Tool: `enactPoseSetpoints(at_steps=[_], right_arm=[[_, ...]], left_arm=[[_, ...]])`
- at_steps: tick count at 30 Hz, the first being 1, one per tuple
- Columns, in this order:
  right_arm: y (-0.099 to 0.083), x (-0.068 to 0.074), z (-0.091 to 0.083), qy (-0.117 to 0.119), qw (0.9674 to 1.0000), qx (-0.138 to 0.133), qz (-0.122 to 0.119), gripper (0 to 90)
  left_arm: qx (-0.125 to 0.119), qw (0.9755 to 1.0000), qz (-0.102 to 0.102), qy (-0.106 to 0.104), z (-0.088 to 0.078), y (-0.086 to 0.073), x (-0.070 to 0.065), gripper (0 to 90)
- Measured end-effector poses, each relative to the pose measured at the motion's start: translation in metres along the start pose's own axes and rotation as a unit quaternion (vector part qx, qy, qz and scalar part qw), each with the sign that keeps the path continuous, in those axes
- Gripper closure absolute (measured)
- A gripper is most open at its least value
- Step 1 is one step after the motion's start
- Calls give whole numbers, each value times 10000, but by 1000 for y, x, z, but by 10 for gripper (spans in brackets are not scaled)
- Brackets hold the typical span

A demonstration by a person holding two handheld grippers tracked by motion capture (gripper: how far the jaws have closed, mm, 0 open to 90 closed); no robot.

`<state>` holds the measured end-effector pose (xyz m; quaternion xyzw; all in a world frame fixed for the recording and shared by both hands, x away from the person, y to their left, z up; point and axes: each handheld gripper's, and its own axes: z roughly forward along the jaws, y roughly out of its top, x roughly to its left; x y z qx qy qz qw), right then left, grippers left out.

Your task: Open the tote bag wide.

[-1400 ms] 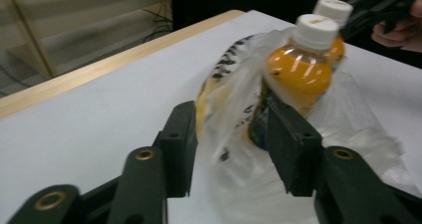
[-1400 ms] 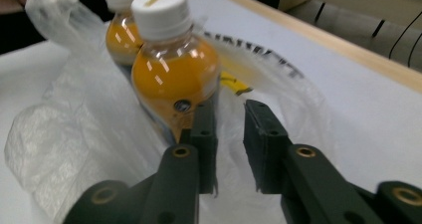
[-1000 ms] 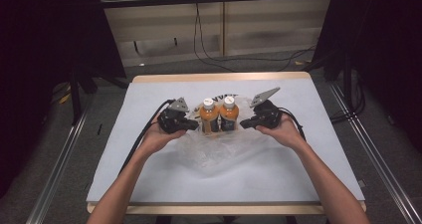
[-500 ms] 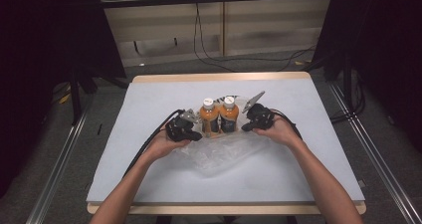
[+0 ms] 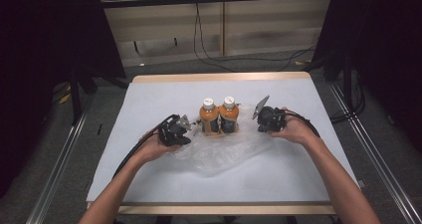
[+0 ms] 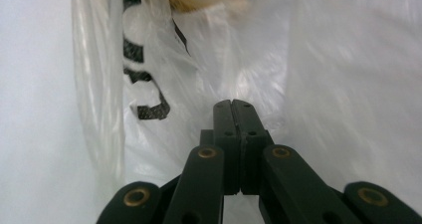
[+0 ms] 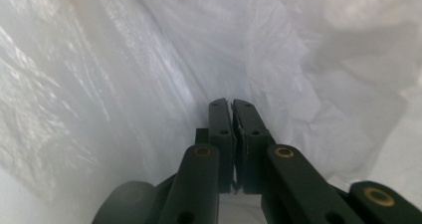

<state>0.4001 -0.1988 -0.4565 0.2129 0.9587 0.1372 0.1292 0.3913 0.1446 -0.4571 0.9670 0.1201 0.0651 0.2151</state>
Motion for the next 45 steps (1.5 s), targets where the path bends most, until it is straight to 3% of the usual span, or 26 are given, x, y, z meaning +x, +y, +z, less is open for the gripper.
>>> enactPoseSetpoints(at_steps=[3, 7, 9, 11, 12, 13, 15, 16, 17, 19, 21, 22, 23, 24, 25, 26, 27, 31, 33, 34, 35, 40, 43, 45], right_arm=[[-3, 1, -2, -40, 9998, 189, -47, 860], [-13, -1, -6, -39, 9998, 212, 20, 831], [-19, -2, -8, 33, 9996, 285, 42, 813], [-24, -2, -11, 117, 9992, 371, 56, 800], [-26, -1, -13, 147, 9991, 398, 56, 794], [-29, -1, -14, 151, 9991, 388, 57, 791], [-31, -2, -15, 190, 9991, 378, 67, 786], [-32, -2, -15, 212, 9992, 350, 50, 780], [-33, -3, -15, 218, 9992, 341, 59, 778], [-34, -3, -15, 245, 9987, 418, 178, 794], [-34, -4, -15, 334, 9981, 491, 154, 872], [-34, -4, -16, 267, 9980, 568, 80, 900], [-36, -4, -15, 100, 9977, 663, -16, 900], [-39, -6, -16, 94, 9977, 675, 8, 900], [-42, -7, -17, 86, 9976, 688, 20, 900], [-43, -5, -18, 53, 9976, 677, 120, 900], [-44, -6, -18, 36, 9981, 618, 51, 900], [-44, -4, -18, 1, 9973, 729, 45, 900], [-47, -4, -20, -21, 9959, 904, 29, 900], [-49, -4, -20, 0, 9960, 893, 46, 900], [-51, -5, -21, 0, 9959, 901, 38, 900], [-54, -4, -22, -17, 9960, 895, 47, 900], [-54, -4, -22, 0, 9961, 866, 142, 900], [-57, -6, -23, 9, 9974, 673, 253, 900]], left_arm=[[67, 10000, -13, 12, -1, -1, -2, 898], [112, 9999, 61, 33, -1, -1, 1, 900], [234, 9991, 140, 331, -1, -1, 2, 900], [117, 9999, -26, 115, -1, -4, 11, 900], [161, 9994, -34, 315, -1, -6, 12, 900], [193, 9992, -5, 349, -2, -7, 14, 900], [109, 9996, -96, 227, -3, -10, 20, 900], [150, 9996, 1, 241, -3, -10, 22, 900], [121, 9996, -32, 248, -2, -10, 22, 900], [288, 9988, 5, 393, -2, -8, 21, 900], [412, 9983, 8, 417, -3, -7, 25, 900], [538, 9968, 32, 594, -2, -7, 27, 900], [454, 9978, -41, 492, -3, -9, 32, 900], [425, 9982, -132, 413, -4, -12, 37, 900], [518, 9971, -50, 547, -4, -13, 39, 900], [460, 9977, -141, 482, -5, -14, 41, 900], [445, 9980, -164, 423, -5, -15, 43, 900], [444, 9978, -151, 474, -5, -17, 44, 900], [351, 9981, -241, 435, -5, -18, 45, 900], [380, 9981, -155, 459, -6, -19, 46, 900], [319, 9982, -230, 451, -5, -19, 45, 900], [388, 9980, -176, 477, -6, -19, 45, 900], [293, 9982, -370, 367, -6, -20, 47, 900], [110, 9982, -532, 269, -7, -22, 50, 900]])
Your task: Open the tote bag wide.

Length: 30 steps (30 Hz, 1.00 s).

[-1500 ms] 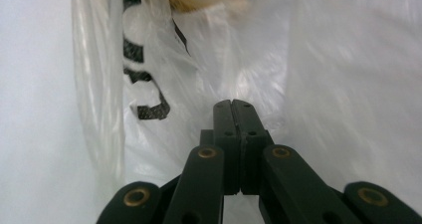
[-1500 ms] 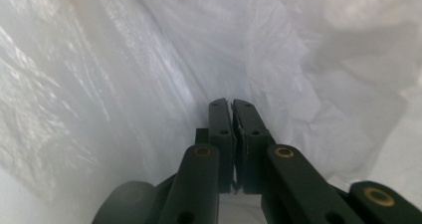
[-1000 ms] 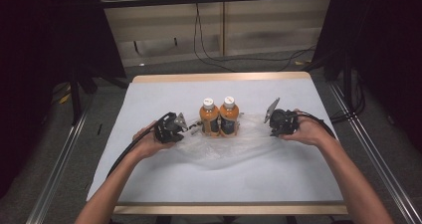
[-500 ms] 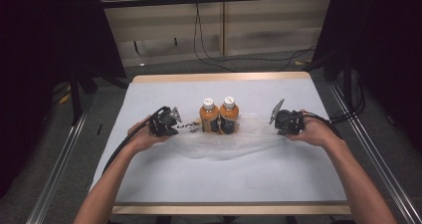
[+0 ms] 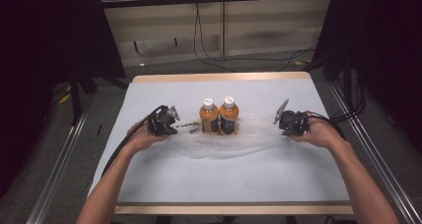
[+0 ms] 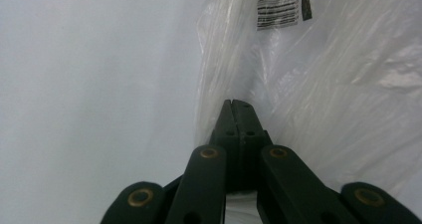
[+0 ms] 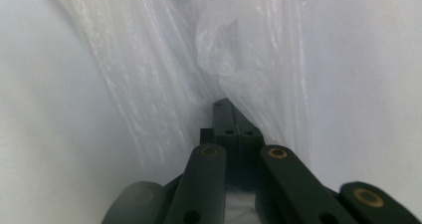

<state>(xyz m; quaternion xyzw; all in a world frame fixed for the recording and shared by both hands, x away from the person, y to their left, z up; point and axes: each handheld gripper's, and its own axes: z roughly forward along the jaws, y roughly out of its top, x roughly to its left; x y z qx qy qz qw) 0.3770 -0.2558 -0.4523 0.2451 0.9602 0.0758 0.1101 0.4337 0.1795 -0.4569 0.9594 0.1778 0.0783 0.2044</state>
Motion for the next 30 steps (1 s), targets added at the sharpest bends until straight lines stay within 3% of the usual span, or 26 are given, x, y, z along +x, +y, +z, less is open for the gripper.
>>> enactPoseSetpoints(at_steps=[3, 5, 7, 10, 14, 19, 21, 22, 25, 26, 28, 30], right_arm=[[-5, -1, 0, 124, 9986, -443, 266, 900], [-7, -1, 0, 214, 9964, -763, 312, 900], [-7, 2, -1, 263, 9948, -899, 410, 900], [-6, 3, -6, 306, 9921, -1150, 385, 900], [-5, 3, -18, 405, 9851, -1599, 480, 900], [-3, 3, -32, 509, 9730, -2185, 549, 900], [-1, 5, -36, 533, 9698, -2322, 533, 900], [1, 5, -37, 566, 9668, -2432, 540, 900], [7, 6, -40, 545, 9645, -2527, 534, 900], [9, 5, -41, 622, 9608, -2642, 567, 900], [15, 5, -41, 602, 9596, -2690, 568, 900], [23, 4, -42, 642, 9570, -2772, 570, 900]], left_arm=[[-244, 9996, -129, -56, -1, -1, -1, 900], [-522, 9984, -194, -137, -6, -2, -2, 900], [-715, 9970, -244, -158, -11, -3, -1, 900], [-1097, 9930, -400, -168, -21, -6, -3, 900], [-1441, 9888, -330, -213, -34, -5, -8, 896], [-1895, 9803, -439, -358, -46, -4, -11, 876], [-2221, 9723, -556, -462, -50, -4, -12, 894], [-2262, 9715, -549, -443, -52, -3, -13, 900], [-2513, 9654, -496, -485, -58, 5, -23, 900], [-2537, 9647, -483, -518, -59, 7, -27, 900], [-2597, 9630, -386, -606, -59, 17, -37, 900], [-2544, 9640, -315, -702, -54, 29, -50, 900]])
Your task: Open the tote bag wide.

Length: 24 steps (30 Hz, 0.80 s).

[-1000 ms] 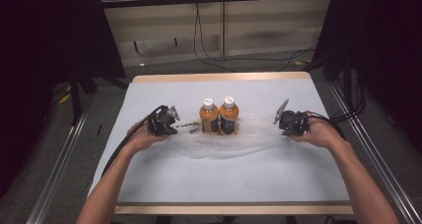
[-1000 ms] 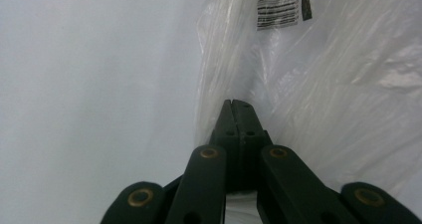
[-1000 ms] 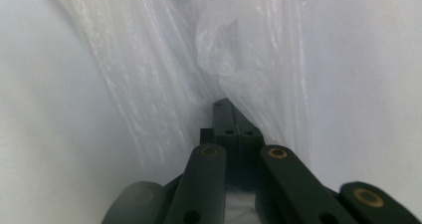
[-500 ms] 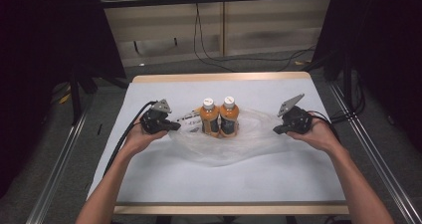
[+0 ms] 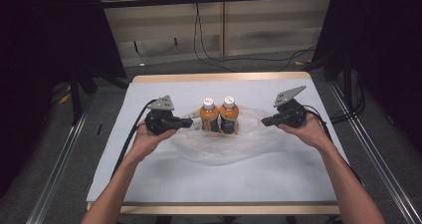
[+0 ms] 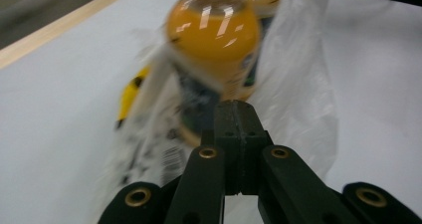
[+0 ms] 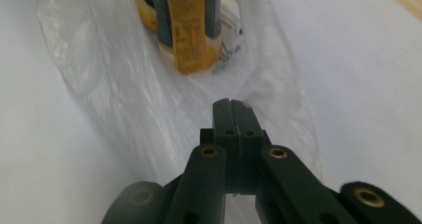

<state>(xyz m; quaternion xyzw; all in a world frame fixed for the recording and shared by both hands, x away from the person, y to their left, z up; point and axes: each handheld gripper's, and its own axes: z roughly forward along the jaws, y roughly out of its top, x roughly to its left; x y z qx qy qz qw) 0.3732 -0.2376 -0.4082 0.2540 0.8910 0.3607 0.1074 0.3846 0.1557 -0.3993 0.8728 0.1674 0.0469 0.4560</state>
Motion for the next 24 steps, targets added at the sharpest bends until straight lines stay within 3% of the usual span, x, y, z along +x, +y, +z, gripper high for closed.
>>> enactPoseSetpoints(at_steps=[4, 10, 14, 15, 17, 19, 21, 23, 24], right_arm=[[17, 0, 8, 83, 9999, -110, -80, 900], [39, -5, 26, 160, 9997, -117, -126, 900], [46, -13, 44, 167, 9999, -32, 1, 900], [46, -15, 50, 154, 9999, 38, 16, 900], [46, -21, 60, 126, 9997, 140, 123, 900], [43, -28, 70, 128, 9991, 117, 398, 900], [41, -31, 78, 114, 9985, 233, 484, 900], [38, -32, 85, 133, 9980, 345, 519, 900], [37, -33, 88, 125, 9977, 390, 539, 900]], left_arm=[[44, 9999, 97, -123, 22, 7, -16, 899], [505, 9982, 331, -36, 54, 10, -27, 900], [727, 9963, 437, 117, 69, 9, -30, 896], [875, 9946, 523, 175, 73, 9, -30, 896], [898, 9946, 477, 192, 78, 7, -30, 893], [1072, 9922, 597, 212, 82, 4, -31, 900], [1153, 9914, 570, 238, 86, 1, -31, 900], [1086, 9927, 492, 177, 88, -2, -31, 900], [1161, 9915, 567, 165, 90, -4, -32, 900]])
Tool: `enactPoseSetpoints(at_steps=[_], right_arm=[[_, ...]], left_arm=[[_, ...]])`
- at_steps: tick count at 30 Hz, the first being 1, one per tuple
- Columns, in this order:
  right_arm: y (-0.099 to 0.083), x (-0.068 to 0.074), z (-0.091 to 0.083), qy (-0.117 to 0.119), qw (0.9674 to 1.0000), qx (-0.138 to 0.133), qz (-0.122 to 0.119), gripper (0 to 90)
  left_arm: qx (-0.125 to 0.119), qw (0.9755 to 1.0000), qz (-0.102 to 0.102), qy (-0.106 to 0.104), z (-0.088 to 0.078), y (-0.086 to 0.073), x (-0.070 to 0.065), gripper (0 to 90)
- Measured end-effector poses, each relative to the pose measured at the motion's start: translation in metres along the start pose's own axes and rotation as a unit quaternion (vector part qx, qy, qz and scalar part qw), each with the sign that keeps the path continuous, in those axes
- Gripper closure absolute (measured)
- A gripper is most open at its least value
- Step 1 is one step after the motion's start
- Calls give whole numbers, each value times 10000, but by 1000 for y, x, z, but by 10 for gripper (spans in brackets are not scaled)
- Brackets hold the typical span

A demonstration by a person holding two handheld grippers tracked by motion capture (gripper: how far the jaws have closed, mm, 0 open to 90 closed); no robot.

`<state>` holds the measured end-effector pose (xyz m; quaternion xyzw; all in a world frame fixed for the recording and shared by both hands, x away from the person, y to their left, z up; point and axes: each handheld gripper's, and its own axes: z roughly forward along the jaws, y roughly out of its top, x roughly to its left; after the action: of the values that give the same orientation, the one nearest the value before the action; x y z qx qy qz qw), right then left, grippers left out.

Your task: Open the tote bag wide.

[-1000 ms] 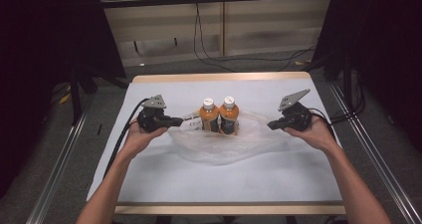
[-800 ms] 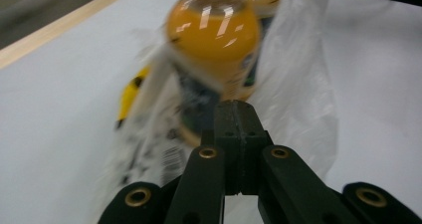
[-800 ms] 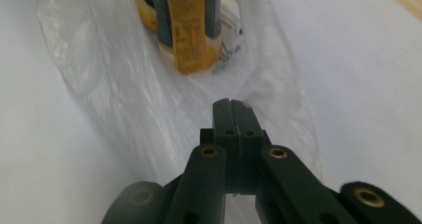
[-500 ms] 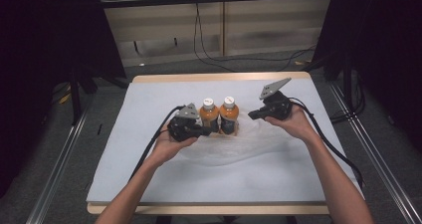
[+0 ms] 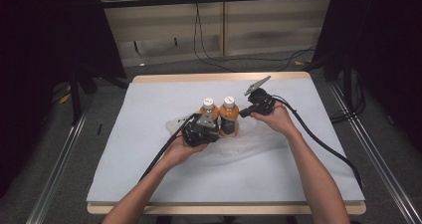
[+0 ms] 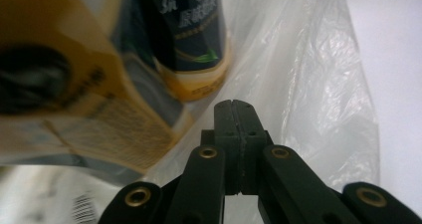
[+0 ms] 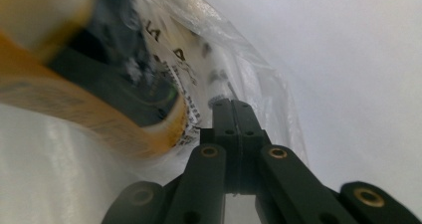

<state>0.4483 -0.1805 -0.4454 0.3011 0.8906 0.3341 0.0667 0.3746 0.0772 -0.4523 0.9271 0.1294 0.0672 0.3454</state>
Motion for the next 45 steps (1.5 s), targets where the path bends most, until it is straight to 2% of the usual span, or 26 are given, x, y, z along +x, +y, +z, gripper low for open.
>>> enactPoseSetpoints(at_steps=[1, 2, 3, 4, 6, 7, 8, 12, 13, 15, 20, 23, 26, 27, 28, 30, 31, 32, 34, 35, 37, 38, 39, 40, 45], right_arm=[[-1, -1, 3, 14, 10000, 27, 55, 900], [-2, -3, 5, 34, 10000, 39, 71, 900], [-2, -4, 7, 36, 9999, 36, 111, 900], [-3, -4, 9, 47, 9999, 42, 156, 900], [-4, -4, 15, 68, 9998, 100, 172, 900], [-5, -4, 17, 65, 9997, 128, 198, 900], [-5, -4, 20, 68, 9997, 169, 179, 900], [-7, -3, 28, 95, 9993, 258, 267, 900], [-7, -4, 30, 97, 9994, 245, 231, 900], [-6, -4, 31, 95, 9992, 247, 309, 900], [0, -7, 36, -97, 9992, 275, 276, 900], [3, -11, 39, -268, 9990, 213, 287, 900], [6, -13, 43, -414, 9985, 104, 352, 900], [7, -14, 44, -451, 9980, 87, 440, 900], [8, -15, 45, -485, 9976, 86, 490, 900], [10, -16, 48, -541, 9968, 57, 584, 900], [12, -17, 50, -578, 9968, 26, 561, 900], [12, -18, 50, -602, 9964, 48, 590, 900], [15, -19, 52, -684, 9960, 10, 577, 900], [16, -19, 53, -736, 9951, 29, 652, 900], [18, -20, 55, -832, 9947, 10, 609, 900], [19, -20, 56, -873, 9942, 11, 624, 900], [19, -20, 57, -891, 9938, 12, 669, 900], [20, -20, 57, -909, 9936, -2, 666, 900], [21, -20, 58, -1027, 9915, 2, 802, 900]], left_arm=[[112, 9999, 53, -34, 2, -2, -1, 900], [127, 9999, -24, -18, 6, -3, -3, 900], [202, 9998, 31, 13, 8, -6, -4, 900], [288, 9995, 74, -47, 9, -7, -3, 900], [271, 9996, 12, -37, 12, -10, -5, 900], [314, 9995, 43, -36, 12, -11, -5, 900], [320, 9994, 7, -99, 12, -12, -6, 900], [307, 9994, 4, -136, 12, -14, -4, 900], [313, 9993, -53, -188, 11, -14, -4, 900], [344, 9991, 16, -259, 10, -15, -4, 900], [322, 9988, 9, -361, 6, -19, -8, 900], [369, 9984, 145, -408, 3, -21, -13, 900], [381, 9980, 191, -473, 0, -24, -18, 900], [394, 9977, 208, -510, -1, -24, -19, 900], [320, 9978, 197, -554, -1, -26, -21, 900], [334, 9972, 224, -631, -4, -29, -23, 900], [360, 9970, 260, -639, -5, -29, -23, 900], [289, 9966, 231, -736, -5, -31, -23, 900], [198, 9969, 211, -734, -5, -33, -26, 900], [224, 9965, 218, -780, -6, -34, -26, 900], [238, 9956, 242, -876, -7, -34, -30, 900], [229, 9957, 274, -850, -8, -35, -33, 900], [299, 9942, 355, -971, -10, -34, -34, 900], [205, 9953, 368, -866, -9, -36, -38, 900], [236, 9940, 431, -978, -12, -39, -41, 900]])
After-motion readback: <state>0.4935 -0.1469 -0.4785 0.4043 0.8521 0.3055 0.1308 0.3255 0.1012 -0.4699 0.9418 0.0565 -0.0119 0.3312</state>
